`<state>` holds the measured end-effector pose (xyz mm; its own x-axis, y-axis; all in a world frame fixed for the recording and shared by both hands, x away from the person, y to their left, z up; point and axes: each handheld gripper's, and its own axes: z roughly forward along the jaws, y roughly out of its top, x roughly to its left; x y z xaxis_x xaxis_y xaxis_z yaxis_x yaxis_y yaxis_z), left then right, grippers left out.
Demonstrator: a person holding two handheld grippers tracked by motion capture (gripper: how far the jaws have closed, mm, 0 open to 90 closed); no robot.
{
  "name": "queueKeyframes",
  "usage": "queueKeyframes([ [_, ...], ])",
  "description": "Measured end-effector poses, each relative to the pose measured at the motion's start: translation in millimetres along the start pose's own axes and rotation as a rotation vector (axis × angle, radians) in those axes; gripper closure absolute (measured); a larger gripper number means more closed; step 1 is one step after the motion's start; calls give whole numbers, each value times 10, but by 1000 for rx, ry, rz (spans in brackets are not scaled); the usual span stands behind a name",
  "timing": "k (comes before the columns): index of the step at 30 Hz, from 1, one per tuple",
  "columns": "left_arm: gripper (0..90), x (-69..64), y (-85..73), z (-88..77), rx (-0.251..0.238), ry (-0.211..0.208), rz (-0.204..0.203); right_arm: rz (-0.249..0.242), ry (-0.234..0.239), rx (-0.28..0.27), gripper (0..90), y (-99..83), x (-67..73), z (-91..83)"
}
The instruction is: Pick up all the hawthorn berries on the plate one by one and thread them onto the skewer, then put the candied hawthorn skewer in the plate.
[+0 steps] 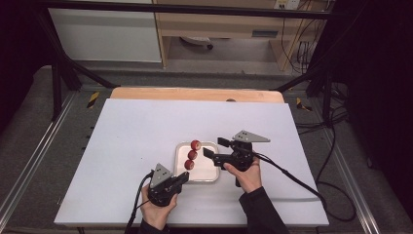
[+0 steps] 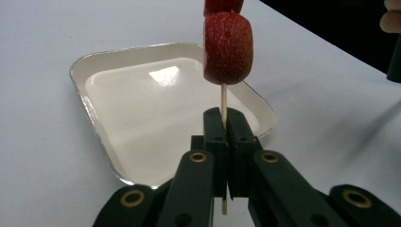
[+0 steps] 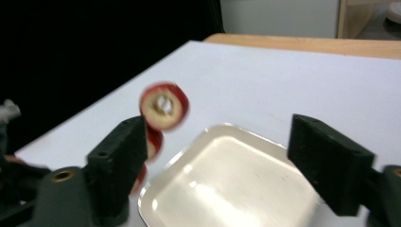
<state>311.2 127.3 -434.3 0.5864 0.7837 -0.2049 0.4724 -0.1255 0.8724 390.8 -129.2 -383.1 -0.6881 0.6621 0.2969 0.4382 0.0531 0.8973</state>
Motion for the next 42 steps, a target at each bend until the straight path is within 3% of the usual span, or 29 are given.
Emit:
queueKeyframes([
  [6, 887, 72, 25, -63, -7, 11, -4, -66, -38, 93, 86, -84, -114, -110],
  [11, 886, 106, 65, -105, -4, 13, 15, -112, -63, 188, 47, -181, -205, -188],
  [17, 887, 154, 112, -138, 8, 18, 36, -166, -82, 254, 15, -282, -263, -271],
  [28, 887, 172, 233, -138, 37, 20, 63, -183, -129, 293, 7, -505, -441, -489],
  [38, 886, 163, 366, -71, 79, 20, 91, -175, -107, 303, 7, -673, -626, -700],
  [42, 886, 161, 416, -12, 105, 17, 105, -177, -120, 325, 7, -723, -668, -744],
])
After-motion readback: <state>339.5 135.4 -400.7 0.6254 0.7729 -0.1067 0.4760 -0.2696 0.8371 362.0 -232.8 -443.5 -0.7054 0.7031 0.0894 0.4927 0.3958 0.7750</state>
